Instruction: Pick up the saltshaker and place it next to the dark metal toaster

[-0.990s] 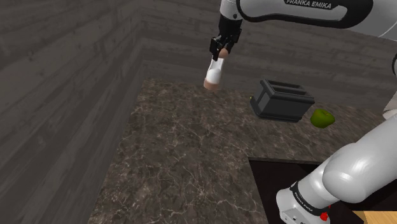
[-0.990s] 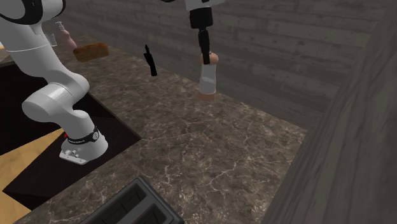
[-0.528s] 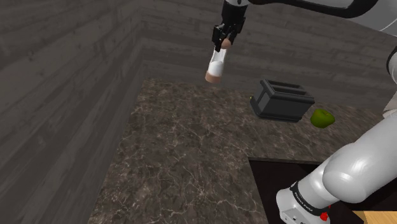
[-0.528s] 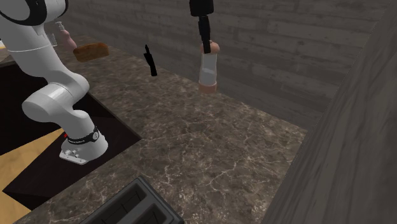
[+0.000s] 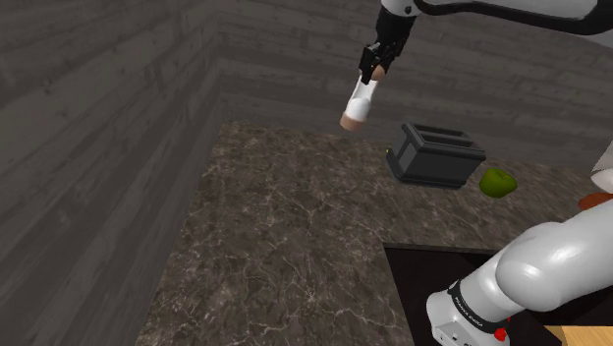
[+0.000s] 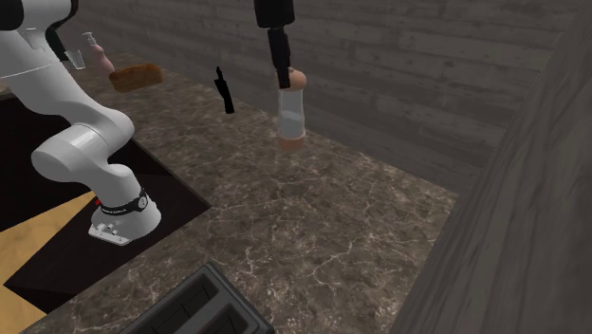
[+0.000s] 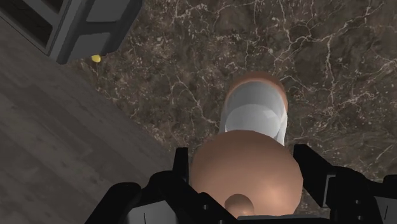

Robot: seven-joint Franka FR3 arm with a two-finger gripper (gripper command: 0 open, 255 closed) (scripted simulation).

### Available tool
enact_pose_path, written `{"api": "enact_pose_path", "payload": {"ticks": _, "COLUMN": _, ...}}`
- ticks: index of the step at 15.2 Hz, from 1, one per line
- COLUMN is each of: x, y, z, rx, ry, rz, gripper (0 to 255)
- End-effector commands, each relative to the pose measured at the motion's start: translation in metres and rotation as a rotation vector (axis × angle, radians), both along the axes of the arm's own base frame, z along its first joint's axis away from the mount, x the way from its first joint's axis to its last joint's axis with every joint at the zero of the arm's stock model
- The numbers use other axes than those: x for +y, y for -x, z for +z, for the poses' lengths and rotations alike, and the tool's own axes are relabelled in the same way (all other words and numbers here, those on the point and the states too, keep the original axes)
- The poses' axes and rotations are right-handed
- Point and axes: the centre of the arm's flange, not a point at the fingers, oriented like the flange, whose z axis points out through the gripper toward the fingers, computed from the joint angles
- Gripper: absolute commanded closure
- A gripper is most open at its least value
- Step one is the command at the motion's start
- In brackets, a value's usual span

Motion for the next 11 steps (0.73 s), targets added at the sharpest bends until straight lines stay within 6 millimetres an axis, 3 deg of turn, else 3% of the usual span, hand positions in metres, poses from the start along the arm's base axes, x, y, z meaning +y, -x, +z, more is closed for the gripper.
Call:
{"api": "enact_pose_path", "payload": {"ticks": 1, "x": -0.022, "y": 0.016, "z": 0.003, "rx": 0.000, "ry": -0.001, "rz": 0.001, "gripper": 255}}
{"api": "enact_pose_path", "payload": {"ticks": 11, "x": -0.131, "y": 0.091, "z": 0.003, "rx": 0.000, "ry": -0.001, "rz": 0.001, "gripper": 255}}
